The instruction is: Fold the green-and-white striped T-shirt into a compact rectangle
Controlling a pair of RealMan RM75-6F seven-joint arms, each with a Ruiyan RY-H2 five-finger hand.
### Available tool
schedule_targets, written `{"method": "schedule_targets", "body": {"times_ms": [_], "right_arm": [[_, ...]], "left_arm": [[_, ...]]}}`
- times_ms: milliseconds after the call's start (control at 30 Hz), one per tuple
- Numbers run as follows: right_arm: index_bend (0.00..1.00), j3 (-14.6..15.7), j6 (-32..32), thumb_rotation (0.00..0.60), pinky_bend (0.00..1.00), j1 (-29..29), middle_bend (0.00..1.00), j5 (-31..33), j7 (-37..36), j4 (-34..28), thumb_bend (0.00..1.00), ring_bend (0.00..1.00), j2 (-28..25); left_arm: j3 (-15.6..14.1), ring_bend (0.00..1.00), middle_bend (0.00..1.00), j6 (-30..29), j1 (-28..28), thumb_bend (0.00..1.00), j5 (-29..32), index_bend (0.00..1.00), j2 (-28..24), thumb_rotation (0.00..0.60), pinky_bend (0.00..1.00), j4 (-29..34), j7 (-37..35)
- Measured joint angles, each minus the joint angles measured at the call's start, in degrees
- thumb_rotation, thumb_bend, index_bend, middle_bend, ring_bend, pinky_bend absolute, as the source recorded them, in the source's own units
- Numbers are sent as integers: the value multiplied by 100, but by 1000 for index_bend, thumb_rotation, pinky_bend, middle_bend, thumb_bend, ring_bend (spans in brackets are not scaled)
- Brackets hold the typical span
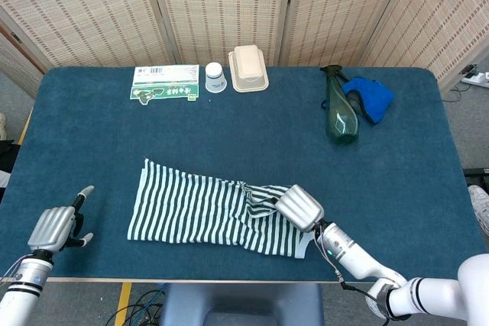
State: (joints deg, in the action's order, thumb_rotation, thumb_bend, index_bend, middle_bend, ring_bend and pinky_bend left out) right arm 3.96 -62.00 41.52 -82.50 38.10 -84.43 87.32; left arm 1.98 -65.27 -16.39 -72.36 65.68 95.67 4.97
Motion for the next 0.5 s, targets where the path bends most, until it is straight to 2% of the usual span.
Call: {"method": "schedule_targets", "body": {"times_ms": [67,200,300,500], "right_arm": [[552,7,71,600,1000,-33,924,32,89,2,454,968,-7],[316,20,221,600,1000,-80,902,111,197,7,386,961,10],[220,28,343,600,1000,-110,902,200,311,-6,384,959,22],[172,-27,512,600,1000,-170,901,444,297,-229,383,952,-70]], "left_arm": [[-3,825,839,13,-6,248,6,0,8,600,928,0,11],[0,825,839,22,-16,248,15,0,-4,600,928,8,32],[3,825,839,17,-19,248,18,0,-18,600,928,23,46],[8,825,839,15,-20,248,26,0,-39,600,928,43,47]]}}
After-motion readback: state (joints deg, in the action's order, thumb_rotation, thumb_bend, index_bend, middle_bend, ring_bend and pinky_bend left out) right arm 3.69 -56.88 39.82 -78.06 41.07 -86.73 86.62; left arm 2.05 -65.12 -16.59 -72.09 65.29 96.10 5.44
